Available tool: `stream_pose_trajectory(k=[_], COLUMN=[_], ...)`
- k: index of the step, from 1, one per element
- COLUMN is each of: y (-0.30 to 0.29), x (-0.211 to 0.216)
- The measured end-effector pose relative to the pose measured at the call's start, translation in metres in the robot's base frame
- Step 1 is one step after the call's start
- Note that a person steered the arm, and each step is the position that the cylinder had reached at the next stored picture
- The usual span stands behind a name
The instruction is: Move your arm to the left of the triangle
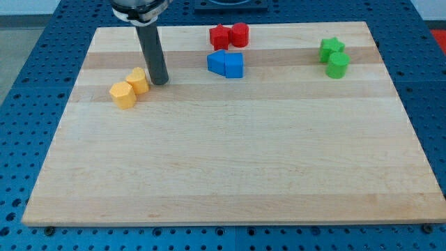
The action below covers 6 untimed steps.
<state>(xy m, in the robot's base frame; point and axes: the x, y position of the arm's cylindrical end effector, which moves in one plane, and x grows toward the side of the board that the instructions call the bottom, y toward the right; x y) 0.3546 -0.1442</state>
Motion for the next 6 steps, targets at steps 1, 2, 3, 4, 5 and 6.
stream_pose_trajectory(k=[1,2,3,4,5,6], y=[-0.013,-0.020,-0.020,-0.017,0.001,0.016], x=[0.000,0.000,-0.013,-0.035,-0.035,-0.047])
